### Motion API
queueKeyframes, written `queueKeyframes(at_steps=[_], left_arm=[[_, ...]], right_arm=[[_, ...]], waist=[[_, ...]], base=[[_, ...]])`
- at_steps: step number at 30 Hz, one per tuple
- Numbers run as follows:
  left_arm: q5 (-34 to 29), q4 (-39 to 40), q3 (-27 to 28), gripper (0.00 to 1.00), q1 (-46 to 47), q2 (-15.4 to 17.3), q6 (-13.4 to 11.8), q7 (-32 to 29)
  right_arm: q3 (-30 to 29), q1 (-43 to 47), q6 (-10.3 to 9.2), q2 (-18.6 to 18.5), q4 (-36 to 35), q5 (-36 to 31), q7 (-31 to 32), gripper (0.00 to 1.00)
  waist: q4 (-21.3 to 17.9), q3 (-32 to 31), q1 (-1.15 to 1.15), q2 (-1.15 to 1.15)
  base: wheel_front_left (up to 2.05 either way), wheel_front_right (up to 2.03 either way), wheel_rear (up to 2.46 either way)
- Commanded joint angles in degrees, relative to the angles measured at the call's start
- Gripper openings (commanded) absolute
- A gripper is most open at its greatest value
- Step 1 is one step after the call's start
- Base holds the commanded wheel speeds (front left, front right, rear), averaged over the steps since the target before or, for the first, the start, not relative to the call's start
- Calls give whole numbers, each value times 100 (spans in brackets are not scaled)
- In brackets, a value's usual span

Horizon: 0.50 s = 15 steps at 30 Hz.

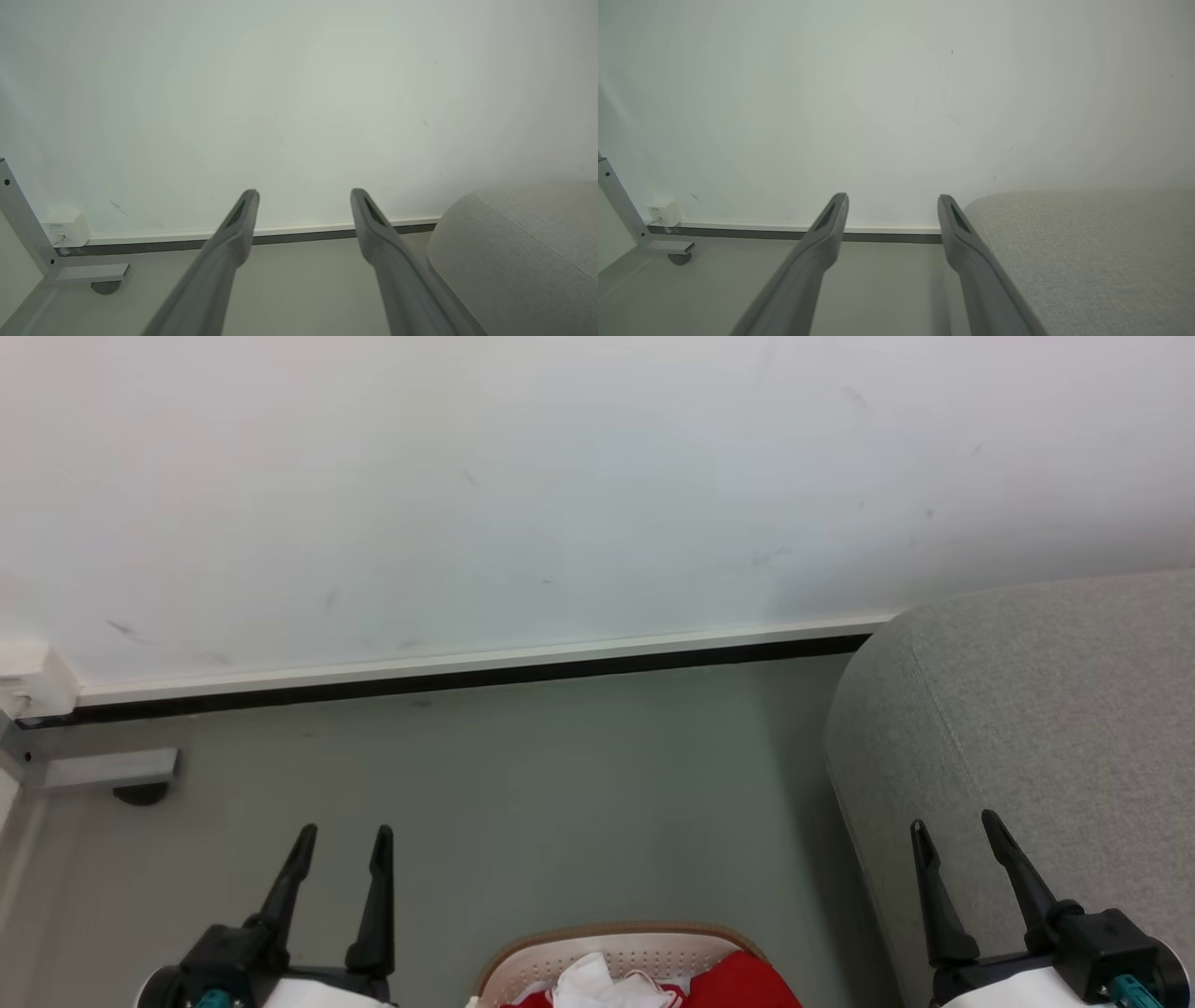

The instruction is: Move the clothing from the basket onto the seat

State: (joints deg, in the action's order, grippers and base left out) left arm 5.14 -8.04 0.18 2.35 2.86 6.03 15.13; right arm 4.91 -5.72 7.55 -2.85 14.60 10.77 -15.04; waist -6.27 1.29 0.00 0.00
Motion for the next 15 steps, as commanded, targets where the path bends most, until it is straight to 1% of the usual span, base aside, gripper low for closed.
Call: queueKeyframes(at_steps=[1, 10, 15], left_arm=[[74, -26, 1, 100, 53, 17, 23, 3], [-37, -454, -161, 100, 490, 67, 78, 4], [-189, -985, -494, 100, 715, 196, 111, 3]], right_arm=[[-32, -64, -12, 0, -30, 53, -14, 100], [-113, -262, -12, -1, -155, 231, -14, 100], [-117, -348, -12, 0, -245, 332, -14, 100]], waist=[[-88, 103, 0, 0], [-510, 688, 0, 0], [-704, 1011, 0, 0]], base=[[0, 0, 0], [0, 0, 0], [0, 0, 0]])
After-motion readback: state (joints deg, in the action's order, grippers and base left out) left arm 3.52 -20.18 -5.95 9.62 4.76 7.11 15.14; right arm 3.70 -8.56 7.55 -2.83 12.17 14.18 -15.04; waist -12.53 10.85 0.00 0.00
